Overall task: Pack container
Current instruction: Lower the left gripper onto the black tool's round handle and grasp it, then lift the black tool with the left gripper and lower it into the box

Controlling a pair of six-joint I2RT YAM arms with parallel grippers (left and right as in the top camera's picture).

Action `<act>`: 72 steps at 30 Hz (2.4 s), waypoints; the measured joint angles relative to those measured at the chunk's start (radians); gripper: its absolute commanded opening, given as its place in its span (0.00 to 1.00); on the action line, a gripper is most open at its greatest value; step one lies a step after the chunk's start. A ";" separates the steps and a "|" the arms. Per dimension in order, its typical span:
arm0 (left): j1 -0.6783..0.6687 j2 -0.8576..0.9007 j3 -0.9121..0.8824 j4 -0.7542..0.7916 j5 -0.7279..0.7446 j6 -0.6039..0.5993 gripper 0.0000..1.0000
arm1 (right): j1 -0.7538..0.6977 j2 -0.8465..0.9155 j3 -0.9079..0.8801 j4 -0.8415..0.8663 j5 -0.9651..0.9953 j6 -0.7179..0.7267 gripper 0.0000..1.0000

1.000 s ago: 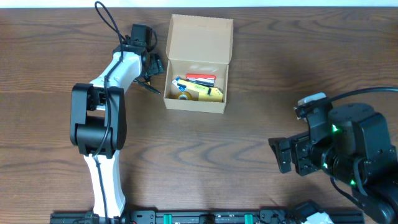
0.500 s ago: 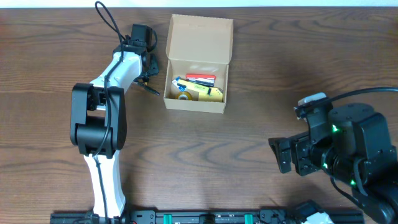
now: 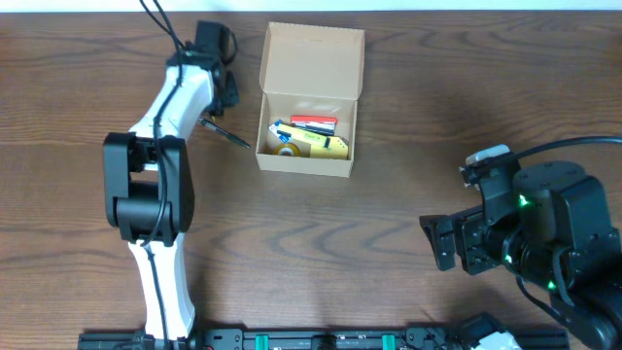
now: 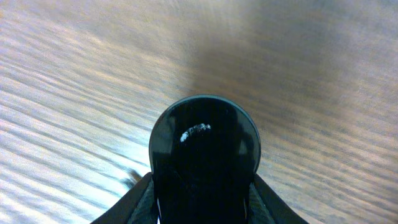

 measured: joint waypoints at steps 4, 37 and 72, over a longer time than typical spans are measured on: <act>0.010 0.000 0.132 -0.102 -0.016 0.073 0.06 | 0.000 0.000 0.000 0.000 0.000 0.000 0.99; -0.256 0.000 0.782 -0.806 0.277 0.615 0.06 | 0.000 0.000 0.000 0.000 0.000 0.000 0.99; -0.502 0.082 0.512 -0.571 0.114 -0.322 0.06 | 0.000 0.000 0.000 0.000 0.000 0.000 0.99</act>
